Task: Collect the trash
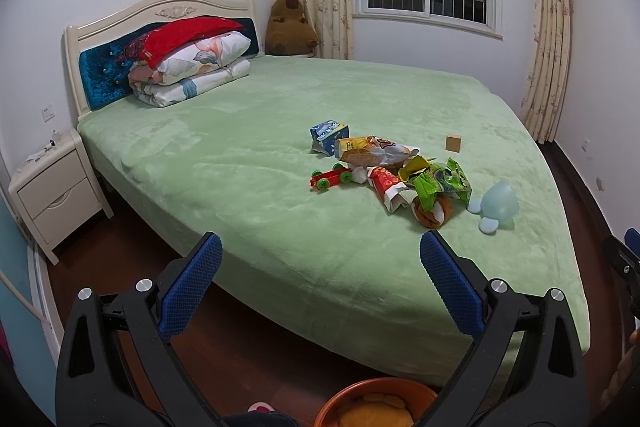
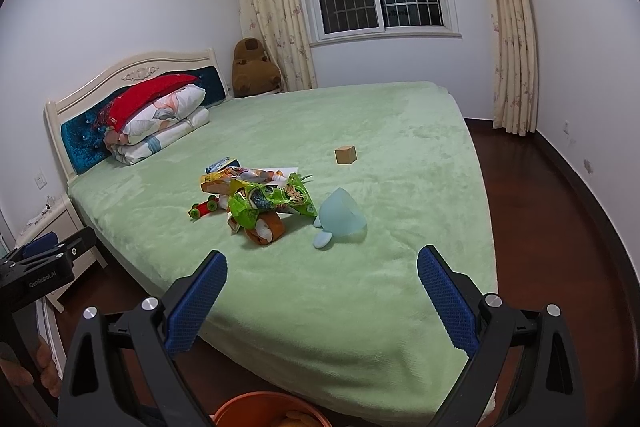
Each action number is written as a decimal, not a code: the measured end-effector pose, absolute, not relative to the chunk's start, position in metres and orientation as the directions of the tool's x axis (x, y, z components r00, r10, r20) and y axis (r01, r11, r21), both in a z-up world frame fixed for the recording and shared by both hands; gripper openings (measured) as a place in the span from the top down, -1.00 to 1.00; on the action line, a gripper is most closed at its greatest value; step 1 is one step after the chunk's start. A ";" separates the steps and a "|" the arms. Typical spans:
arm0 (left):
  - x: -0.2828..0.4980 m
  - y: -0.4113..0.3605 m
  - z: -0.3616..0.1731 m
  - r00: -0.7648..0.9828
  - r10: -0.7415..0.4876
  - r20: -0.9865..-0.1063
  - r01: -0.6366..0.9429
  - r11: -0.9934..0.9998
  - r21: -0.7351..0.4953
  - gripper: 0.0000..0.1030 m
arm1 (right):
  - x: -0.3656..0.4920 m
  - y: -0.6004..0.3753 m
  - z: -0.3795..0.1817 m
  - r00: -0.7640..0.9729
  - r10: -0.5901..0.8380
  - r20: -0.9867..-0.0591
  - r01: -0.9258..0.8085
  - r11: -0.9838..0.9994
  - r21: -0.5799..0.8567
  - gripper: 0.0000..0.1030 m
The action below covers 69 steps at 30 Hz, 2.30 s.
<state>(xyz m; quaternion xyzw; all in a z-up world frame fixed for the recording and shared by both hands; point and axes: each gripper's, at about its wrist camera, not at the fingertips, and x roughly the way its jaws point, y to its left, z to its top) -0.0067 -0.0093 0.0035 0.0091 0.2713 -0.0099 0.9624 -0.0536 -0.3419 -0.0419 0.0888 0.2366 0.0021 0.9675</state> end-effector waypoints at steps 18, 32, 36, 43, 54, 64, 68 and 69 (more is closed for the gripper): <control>-0.004 -0.010 -0.003 0.847 -0.015 -0.531 0.026 1.000 0.013 -0.89 | -0.053 -0.341 -0.044 0.887 0.050 -0.459 0.037 0.983 0.178 -0.83; -0.005 -0.010 -0.006 0.843 -0.016 -0.537 0.028 1.000 0.013 -0.89 | -0.052 -0.338 -0.051 0.883 0.053 -0.467 0.039 0.982 0.186 -0.83; -0.005 -0.011 -0.008 0.841 -0.018 -0.541 0.029 0.999 0.013 -0.89 | -0.052 -0.336 -0.053 0.880 0.058 -0.472 0.038 0.981 0.192 -0.83; -0.005 -0.011 -0.009 0.838 -0.019 -0.545 0.031 0.999 0.013 -0.89 | -0.051 -0.339 -0.055 0.877 0.063 -0.477 0.039 0.979 0.202 -0.84; -0.001 -0.007 -0.013 0.827 -0.002 -0.562 0.014 1.000 0.017 -0.89 | -0.032 -0.340 -0.063 0.858 0.073 -0.509 0.032 0.980 0.196 -0.84; 0.007 0.008 -0.026 0.799 0.006 -0.601 -0.002 1.000 0.007 -0.89 | 0.068 -0.349 -0.079 0.792 0.082 -0.606 -0.016 0.993 0.113 -0.85; 0.009 0.017 -0.033 0.787 0.024 -0.616 -0.018 1.000 0.016 -0.89 | 0.120 -0.360 -0.088 0.748 0.081 -0.659 -0.026 0.995 0.092 -0.85; 0.010 0.019 -0.035 0.784 0.028 -0.621 -0.023 1.000 0.016 -0.89 | 0.135 -0.365 -0.091 0.723 0.119 -0.681 -0.046 0.991 0.125 -0.85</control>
